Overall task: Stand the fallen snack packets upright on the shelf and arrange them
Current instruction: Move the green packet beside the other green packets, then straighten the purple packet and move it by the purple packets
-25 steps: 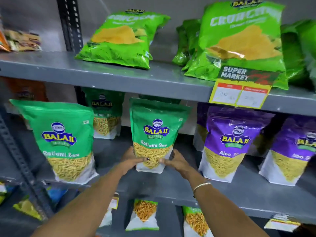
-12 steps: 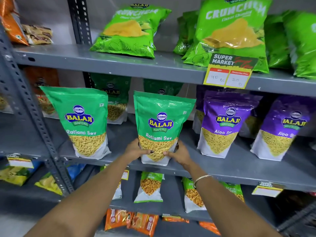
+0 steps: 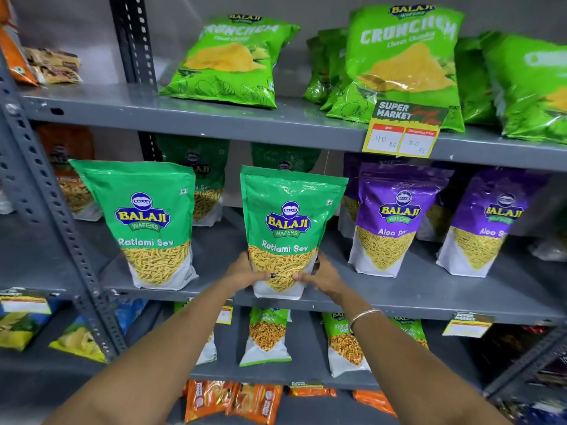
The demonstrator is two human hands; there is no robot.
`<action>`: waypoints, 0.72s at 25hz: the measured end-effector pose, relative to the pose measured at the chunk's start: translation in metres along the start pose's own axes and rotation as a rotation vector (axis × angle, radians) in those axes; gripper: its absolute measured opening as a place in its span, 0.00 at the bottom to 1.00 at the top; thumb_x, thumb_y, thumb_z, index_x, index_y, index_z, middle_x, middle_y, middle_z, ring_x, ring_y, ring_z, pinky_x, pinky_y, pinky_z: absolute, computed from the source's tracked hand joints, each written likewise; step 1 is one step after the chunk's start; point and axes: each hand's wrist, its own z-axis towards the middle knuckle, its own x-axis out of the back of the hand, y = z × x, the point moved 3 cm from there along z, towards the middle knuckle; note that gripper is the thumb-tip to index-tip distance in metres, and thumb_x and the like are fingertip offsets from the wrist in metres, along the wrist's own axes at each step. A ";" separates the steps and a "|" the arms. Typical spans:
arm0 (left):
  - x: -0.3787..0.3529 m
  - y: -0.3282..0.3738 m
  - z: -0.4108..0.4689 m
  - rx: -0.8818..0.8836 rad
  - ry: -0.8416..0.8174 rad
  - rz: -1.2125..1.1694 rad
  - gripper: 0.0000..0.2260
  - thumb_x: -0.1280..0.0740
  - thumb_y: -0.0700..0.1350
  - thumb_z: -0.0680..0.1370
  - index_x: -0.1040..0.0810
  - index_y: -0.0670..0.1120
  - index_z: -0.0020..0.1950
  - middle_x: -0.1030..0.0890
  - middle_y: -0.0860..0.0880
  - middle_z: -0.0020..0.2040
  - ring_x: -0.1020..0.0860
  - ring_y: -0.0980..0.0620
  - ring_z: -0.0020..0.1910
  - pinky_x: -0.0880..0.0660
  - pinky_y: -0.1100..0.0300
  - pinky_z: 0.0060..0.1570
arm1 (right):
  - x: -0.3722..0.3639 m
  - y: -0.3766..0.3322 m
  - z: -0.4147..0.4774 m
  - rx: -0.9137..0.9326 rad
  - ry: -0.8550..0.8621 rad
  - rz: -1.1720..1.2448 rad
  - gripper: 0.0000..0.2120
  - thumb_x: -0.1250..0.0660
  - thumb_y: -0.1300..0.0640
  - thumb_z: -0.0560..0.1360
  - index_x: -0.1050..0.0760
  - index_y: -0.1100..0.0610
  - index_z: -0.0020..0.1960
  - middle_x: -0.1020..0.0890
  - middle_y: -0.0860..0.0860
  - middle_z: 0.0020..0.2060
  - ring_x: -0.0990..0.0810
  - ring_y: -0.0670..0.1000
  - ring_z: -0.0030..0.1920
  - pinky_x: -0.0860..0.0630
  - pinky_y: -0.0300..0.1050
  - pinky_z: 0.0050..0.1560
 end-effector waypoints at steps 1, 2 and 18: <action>0.002 0.000 0.000 0.042 -0.036 0.070 0.35 0.26 0.48 0.69 0.38 0.40 0.71 0.31 0.42 0.71 0.31 0.43 0.69 0.31 0.51 0.66 | 0.002 0.001 0.001 -0.020 -0.003 -0.021 0.38 0.23 0.55 0.66 0.37 0.59 0.70 0.27 0.57 0.68 0.28 0.57 0.67 0.27 0.46 0.57; 0.003 0.001 -0.001 0.106 -0.091 0.168 0.36 0.26 0.49 0.70 0.39 0.40 0.71 0.31 0.41 0.71 0.30 0.42 0.68 0.29 0.53 0.62 | 0.008 0.004 0.002 -0.043 0.004 -0.051 0.40 0.23 0.54 0.66 0.39 0.60 0.71 0.28 0.57 0.68 0.29 0.57 0.67 0.29 0.45 0.60; -0.205 0.160 0.058 -0.030 -0.019 -0.286 0.37 0.27 0.38 0.70 0.42 0.36 0.73 0.36 0.39 0.74 0.36 0.44 0.73 0.38 0.47 0.72 | 0.239 0.118 0.062 -0.113 0.024 0.042 0.40 0.25 0.60 0.68 0.43 0.67 0.72 0.33 0.61 0.72 0.30 0.55 0.68 0.25 0.42 0.64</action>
